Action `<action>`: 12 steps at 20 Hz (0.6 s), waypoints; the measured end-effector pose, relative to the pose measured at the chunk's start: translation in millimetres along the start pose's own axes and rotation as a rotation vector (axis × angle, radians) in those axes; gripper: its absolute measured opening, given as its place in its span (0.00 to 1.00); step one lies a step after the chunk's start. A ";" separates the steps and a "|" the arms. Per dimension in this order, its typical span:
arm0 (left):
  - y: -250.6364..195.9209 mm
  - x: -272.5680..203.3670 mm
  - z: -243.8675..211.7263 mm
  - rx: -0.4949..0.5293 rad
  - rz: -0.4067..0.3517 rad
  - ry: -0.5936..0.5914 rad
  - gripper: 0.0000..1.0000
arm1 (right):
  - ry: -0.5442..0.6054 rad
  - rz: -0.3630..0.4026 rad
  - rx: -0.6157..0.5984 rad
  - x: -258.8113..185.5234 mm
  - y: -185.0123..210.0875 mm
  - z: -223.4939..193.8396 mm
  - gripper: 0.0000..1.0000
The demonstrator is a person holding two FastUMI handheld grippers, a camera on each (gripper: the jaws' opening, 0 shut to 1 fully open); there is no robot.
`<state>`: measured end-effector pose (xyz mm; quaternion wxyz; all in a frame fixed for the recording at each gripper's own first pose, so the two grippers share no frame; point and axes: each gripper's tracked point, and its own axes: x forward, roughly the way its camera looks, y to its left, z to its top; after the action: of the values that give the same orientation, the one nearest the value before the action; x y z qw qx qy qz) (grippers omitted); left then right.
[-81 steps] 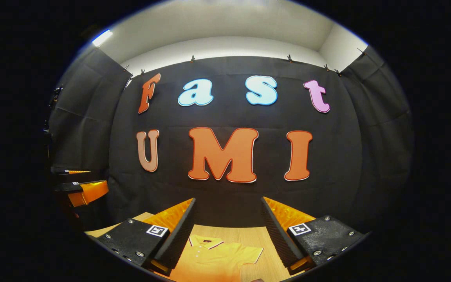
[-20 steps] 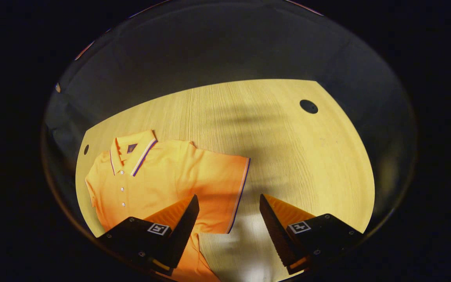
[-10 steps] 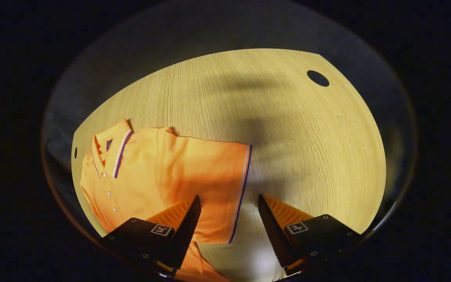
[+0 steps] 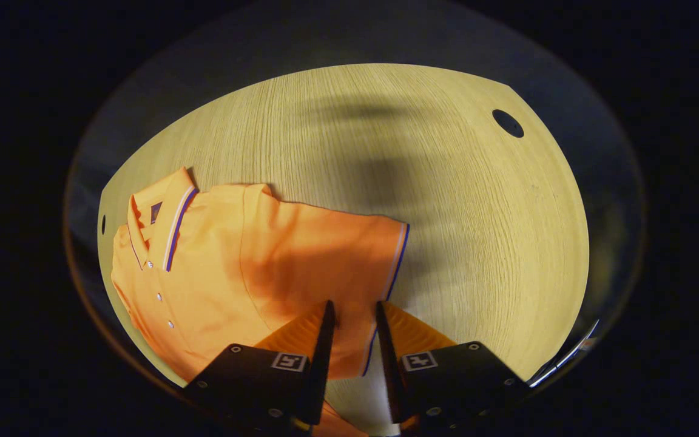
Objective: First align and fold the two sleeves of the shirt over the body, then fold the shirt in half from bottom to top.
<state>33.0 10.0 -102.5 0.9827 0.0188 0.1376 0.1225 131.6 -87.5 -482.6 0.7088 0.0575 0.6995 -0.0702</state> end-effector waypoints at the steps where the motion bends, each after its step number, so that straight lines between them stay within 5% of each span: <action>1: 1.3 -1.8 -0.2 0.003 -0.002 0.001 0.98 | -0.002 0.024 0.030 -0.8 0.8 1.3 0.28; 3: 5.0 -5.9 -5.7 0.002 -0.006 0.002 0.98 | -0.013 0.088 0.111 -0.8 1.9 7.2 0.20; 4: 7.5 -8.9 -7.2 0.001 -0.007 0.005 0.98 | -0.042 0.114 0.180 -2.2 6.6 9.0 0.05; 12: 25.6 -13.7 -14.1 -0.024 -0.004 0.001 0.98 | -0.167 0.182 0.093 -49.9 53.4 15.6 0.05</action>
<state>10.3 31.4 -110.6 0.9830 0.0069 0.1369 0.1221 156.0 -36.8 -433.4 0.7646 0.1478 0.6259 -0.0425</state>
